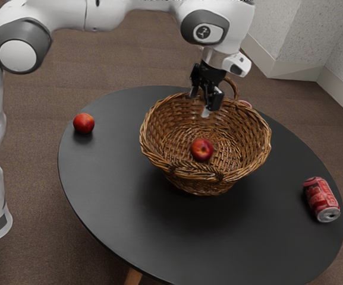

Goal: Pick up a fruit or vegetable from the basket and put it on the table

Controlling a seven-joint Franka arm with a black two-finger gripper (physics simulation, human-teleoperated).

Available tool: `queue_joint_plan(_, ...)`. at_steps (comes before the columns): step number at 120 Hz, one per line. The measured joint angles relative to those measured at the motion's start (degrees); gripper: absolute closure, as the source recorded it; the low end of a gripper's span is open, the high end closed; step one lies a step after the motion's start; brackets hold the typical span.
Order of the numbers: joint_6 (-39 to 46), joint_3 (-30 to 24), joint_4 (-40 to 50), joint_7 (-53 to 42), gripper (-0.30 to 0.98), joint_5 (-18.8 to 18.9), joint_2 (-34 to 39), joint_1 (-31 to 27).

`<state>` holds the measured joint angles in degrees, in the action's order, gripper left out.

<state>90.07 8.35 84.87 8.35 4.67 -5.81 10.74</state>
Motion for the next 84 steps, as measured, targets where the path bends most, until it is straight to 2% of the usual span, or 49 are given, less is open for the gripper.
queue_joint_plan(33,1.06,-2.94,5.99,0.39,0.0,-2.71,3.19,1.54)
queue_joint_plan(84,1.89,-2.92,11.57,0.67,0.0,-5.99,4.98,7.9)
